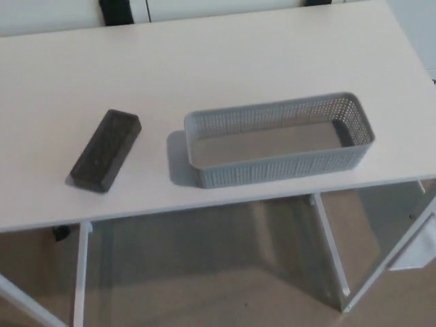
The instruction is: The robot walks towards a desk on which an eraser is kept on the left hand side and a container is kept on the right hand side. The robot picks up the eraser using its left hand and places it in the container.
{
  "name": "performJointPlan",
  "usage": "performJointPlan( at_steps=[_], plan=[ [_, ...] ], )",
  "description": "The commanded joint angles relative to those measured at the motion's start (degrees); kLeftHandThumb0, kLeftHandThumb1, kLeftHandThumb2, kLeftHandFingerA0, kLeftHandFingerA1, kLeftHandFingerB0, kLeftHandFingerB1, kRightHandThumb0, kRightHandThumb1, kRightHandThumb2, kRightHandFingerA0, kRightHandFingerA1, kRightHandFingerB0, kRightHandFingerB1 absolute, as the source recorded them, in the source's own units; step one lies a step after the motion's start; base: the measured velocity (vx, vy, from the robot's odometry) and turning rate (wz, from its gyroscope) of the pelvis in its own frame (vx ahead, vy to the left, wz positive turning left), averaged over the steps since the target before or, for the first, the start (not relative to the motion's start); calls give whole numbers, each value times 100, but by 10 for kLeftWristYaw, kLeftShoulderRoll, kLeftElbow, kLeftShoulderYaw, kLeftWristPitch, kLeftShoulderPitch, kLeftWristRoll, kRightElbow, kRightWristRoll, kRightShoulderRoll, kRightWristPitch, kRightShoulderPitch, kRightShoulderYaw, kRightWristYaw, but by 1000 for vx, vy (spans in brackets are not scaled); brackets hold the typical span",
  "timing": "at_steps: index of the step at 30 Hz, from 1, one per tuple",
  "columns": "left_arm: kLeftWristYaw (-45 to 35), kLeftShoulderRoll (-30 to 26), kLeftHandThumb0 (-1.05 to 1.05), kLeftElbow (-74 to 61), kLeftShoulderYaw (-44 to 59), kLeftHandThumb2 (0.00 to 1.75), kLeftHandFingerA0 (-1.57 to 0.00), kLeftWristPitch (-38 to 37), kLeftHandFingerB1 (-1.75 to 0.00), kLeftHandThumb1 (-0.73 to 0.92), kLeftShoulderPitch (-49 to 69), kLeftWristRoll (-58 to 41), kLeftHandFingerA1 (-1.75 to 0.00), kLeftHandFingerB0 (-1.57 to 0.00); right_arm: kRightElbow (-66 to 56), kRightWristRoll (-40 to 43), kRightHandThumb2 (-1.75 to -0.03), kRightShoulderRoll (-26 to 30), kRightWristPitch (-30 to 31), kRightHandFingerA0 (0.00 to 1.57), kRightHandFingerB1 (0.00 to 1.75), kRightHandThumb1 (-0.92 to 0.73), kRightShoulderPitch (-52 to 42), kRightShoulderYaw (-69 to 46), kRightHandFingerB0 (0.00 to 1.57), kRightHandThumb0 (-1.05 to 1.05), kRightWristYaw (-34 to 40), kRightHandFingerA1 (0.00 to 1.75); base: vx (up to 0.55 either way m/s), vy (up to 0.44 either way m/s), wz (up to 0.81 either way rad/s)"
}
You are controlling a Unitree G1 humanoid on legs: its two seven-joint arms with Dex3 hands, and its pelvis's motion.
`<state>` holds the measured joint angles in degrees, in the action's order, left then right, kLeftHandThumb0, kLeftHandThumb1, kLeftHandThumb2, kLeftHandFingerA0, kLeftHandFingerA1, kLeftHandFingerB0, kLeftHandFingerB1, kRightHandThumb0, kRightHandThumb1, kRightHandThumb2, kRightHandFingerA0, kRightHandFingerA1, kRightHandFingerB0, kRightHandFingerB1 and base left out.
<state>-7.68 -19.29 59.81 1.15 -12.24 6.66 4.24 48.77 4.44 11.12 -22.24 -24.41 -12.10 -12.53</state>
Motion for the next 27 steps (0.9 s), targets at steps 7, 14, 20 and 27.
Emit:
performJointPlan(
  at_steps=[7, 14, 20, 27],
  plan=[
    [-56, 11, -19, -29, 22, 56, -50, 4, -34, 55, 16, -28, -39, -36, -1, -2, -93, 2, -6, 33, 48, -51, -3, 3, 13, -24, 6, 59, 216, 144, 1],
    [-72, 9, -21, -67, 7, 56, -53, 18, -34, 55, 33, -11, -39, -38, -7, -2, -60, 2, -1, 41, 34, -70, -6, 4, 25, -28, 4, 47, 53, -48, 6],
    [-82, 8, -26, -69, -10, 62, -51, 19, -39, 48, 31, -5, -43, -37, 15, -5, -60, 4, -13, 40, 34, -71, 6, 8, 25, -28, 5, 46, 28, -241, -2],
    [-79, 3, -28, -80, -32, 62, -50, 15, -38, 48, 38, 11, -43, -35, 6, -12, -94, 7, -12, 34, 48, -52, -1, 15, 14, -24, 8, 60, 31, -42, -2]
  ],
)
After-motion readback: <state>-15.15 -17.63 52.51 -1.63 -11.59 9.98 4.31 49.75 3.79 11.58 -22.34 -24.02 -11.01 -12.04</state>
